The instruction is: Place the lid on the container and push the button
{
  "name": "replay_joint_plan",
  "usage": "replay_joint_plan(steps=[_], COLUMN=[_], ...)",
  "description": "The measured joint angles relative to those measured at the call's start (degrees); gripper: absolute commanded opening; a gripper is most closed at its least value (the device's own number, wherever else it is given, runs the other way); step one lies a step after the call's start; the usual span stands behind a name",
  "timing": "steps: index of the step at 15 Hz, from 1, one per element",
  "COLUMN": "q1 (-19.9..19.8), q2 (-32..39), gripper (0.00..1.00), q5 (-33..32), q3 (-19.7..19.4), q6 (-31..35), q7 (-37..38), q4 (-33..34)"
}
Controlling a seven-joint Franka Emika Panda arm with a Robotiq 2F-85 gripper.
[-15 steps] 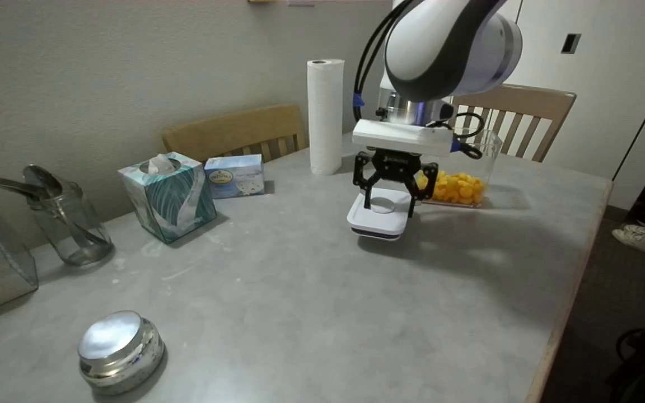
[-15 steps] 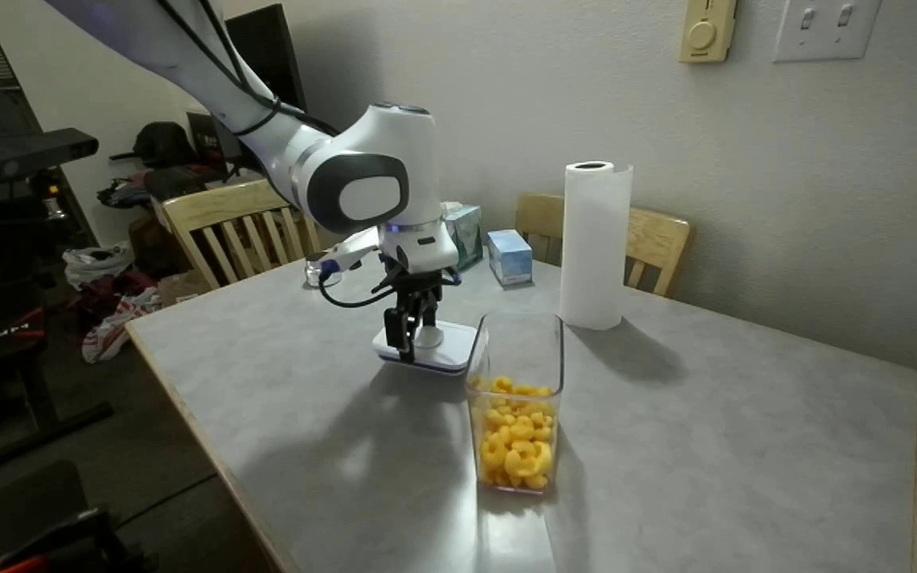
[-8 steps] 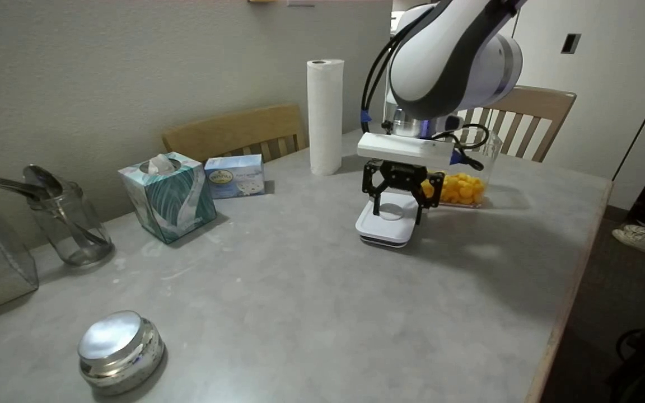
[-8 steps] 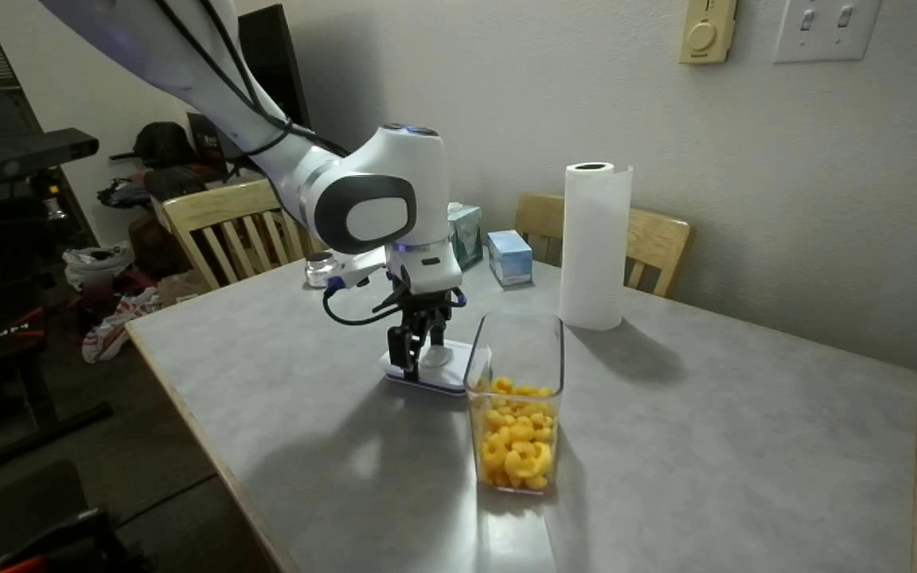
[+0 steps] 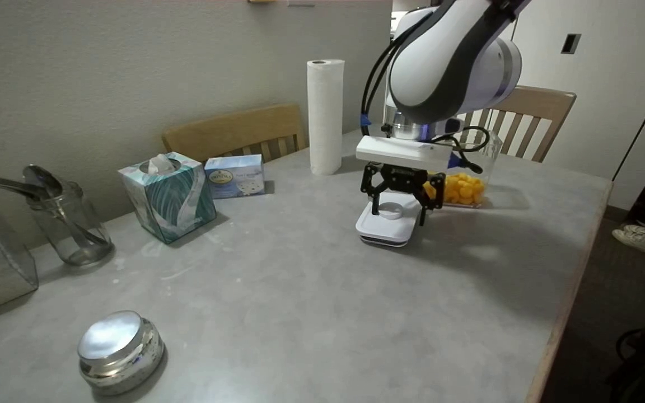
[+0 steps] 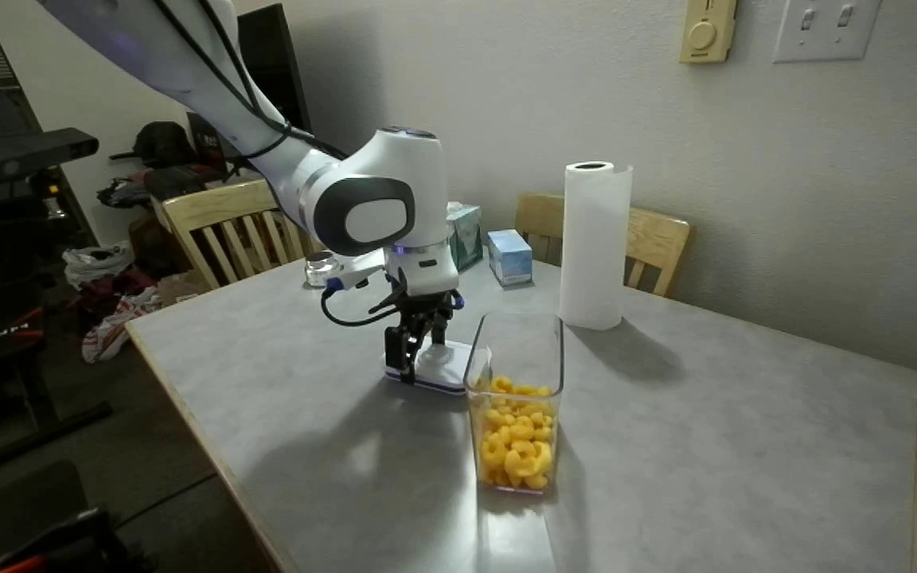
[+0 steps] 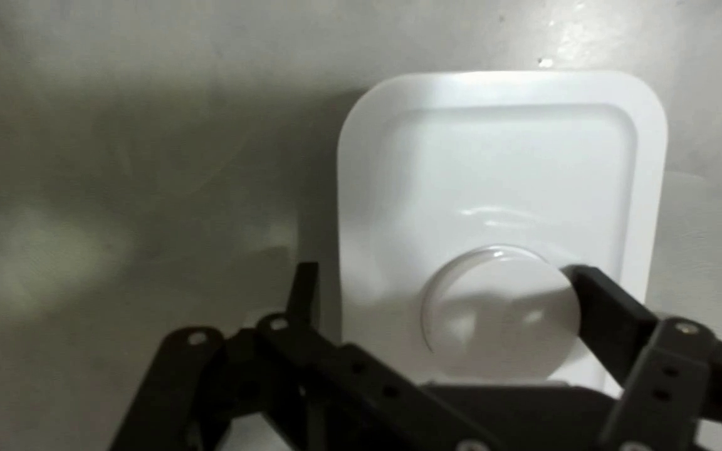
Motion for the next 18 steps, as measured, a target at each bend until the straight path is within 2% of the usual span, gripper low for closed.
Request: replay_joint_plan(steps=[18], q1=[1.7], q2=[-0.87], gripper=[1.0], q5=[-1.03], q3=[-0.6], q6=[0.18], q7=[0.76], q4=[0.18])
